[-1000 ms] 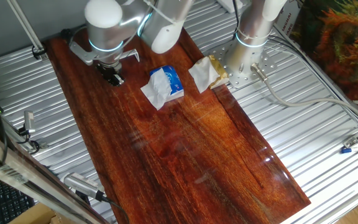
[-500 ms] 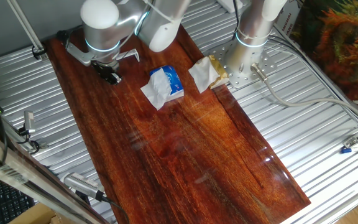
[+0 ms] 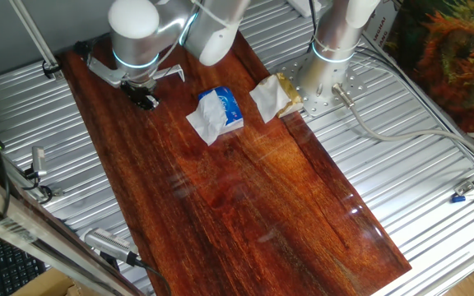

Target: Push the soccer ball into the goal

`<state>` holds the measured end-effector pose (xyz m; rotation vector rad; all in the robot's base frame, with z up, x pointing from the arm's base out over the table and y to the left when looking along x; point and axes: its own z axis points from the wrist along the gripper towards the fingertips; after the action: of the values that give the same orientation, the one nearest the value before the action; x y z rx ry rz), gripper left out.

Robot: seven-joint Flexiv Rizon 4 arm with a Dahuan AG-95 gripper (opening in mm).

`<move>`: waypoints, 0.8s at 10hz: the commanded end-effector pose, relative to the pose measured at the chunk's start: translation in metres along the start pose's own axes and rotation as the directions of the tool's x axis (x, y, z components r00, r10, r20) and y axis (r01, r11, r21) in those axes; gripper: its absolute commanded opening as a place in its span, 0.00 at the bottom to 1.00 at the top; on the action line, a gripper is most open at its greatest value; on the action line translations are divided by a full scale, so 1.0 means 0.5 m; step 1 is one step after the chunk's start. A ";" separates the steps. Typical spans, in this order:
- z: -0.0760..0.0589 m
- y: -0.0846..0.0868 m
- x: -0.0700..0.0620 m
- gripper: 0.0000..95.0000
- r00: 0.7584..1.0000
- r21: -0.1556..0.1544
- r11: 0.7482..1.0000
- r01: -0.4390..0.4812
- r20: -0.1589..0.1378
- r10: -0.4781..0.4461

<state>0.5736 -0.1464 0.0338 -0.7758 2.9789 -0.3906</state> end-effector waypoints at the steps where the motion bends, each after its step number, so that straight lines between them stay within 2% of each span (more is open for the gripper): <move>1: 0.002 -0.001 -0.002 0.00 1.000 0.009 1.000 0.007 0.002 -0.007; 2: 0.004 -0.001 -0.002 0.00 1.000 0.018 1.000 0.016 0.002 -0.016; 5: 0.005 0.000 -0.002 0.00 0.999 0.040 0.998 0.039 -0.023 -0.038; 8: 0.012 0.005 0.008 0.00 0.998 0.044 0.998 0.049 -0.033 -0.048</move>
<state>0.5690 -0.1486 0.0256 -0.8476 2.9716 -0.4754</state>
